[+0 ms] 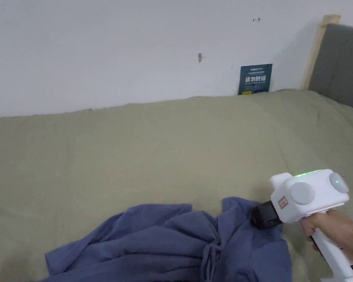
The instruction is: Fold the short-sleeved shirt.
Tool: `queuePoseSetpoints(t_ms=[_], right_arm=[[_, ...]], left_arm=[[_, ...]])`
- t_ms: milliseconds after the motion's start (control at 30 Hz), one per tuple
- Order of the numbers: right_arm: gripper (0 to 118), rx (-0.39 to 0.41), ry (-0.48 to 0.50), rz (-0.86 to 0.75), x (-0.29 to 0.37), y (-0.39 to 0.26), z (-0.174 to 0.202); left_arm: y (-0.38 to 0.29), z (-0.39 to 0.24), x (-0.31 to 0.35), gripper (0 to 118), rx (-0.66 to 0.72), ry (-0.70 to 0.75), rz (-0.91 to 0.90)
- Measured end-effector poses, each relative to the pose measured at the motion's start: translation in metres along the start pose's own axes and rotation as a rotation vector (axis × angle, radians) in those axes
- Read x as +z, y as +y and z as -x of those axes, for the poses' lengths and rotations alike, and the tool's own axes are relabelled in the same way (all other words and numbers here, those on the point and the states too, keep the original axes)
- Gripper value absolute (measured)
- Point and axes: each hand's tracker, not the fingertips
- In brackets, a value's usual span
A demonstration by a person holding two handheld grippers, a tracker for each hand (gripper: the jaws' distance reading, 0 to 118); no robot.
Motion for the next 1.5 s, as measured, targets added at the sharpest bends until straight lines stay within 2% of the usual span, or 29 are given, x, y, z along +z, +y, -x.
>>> queuePoseSetpoints(t_ms=[100,133,167,200,233,267,333,367,467,600,667,767,1033,1267,1500], right_arm=[[117,-0.015,-0.025,-0.014,0.007,-0.003,0.009],[110,0.004,0.001,-0.026,0.015,-0.004,0.012],[90,0.052,0.005,-0.057,0.028,-0.005,0.019],[58,0.071,0.041,-0.080,0.040,-0.007,0.022],[3,0.093,-0.028,-0.085,0.048,-0.009,0.025],[4,0.112,-0.073,-0.112,0.058,-0.014,0.029],[4,0.057,0.002,-0.113,0.081,-0.018,0.023],[4,0.018,-0.003,-0.139,0.095,-0.021,0.014],[4,-0.023,0.004,-0.216,0.152,-0.031,-0.003],[4,-0.062,0.018,-0.321,0.240,-0.046,-0.032],[4,-0.088,0.041,-0.364,0.270,-0.049,-0.050],[4,-0.105,0.032,-0.460,0.331,-0.065,-0.061],[4,-0.159,0.059,-0.637,0.450,-0.100,-0.093],[4,-0.140,0.030,-0.719,0.501,-0.109,-0.089],[4,-0.141,-0.001,-0.722,0.508,-0.082,-0.085]], left_arm=[[0.003,0.005,-0.006,0,-0.002,0.003,0.004],[0.004,0.005,-0.006,0,0.004,0.005,0.005],[0.001,0.004,-0.003,0,0.004,0.008,0.003],[0.002,0.003,-0.001,0,0.003,0.011,0.003],[0.004,0.004,0.000,0,0.005,0.012,0.006],[0.005,0.005,0.003,0,0.008,0.008,0.013],[0.000,0.009,0.017,0,0.057,-0.007,0.001],[0.000,0.013,0.027,0,0.081,-0.005,-0.022],[-0.003,0.026,0.072,0,0.173,-0.046,-0.107],[-0.001,0.032,0.141,0,0.143,0.017,-0.208],[0.002,0.038,0.176,0,0.171,0.007,-0.258],[0.002,0.047,0.231,0,0.164,0.087,-0.349],[-0.006,0.076,0.360,0,0.232,0.086,-0.529],[-0.004,0.077,0.413,0,0.228,0.096,-0.603],[0.022,0.067,0.423,0,0.193,0.177,-0.626]])
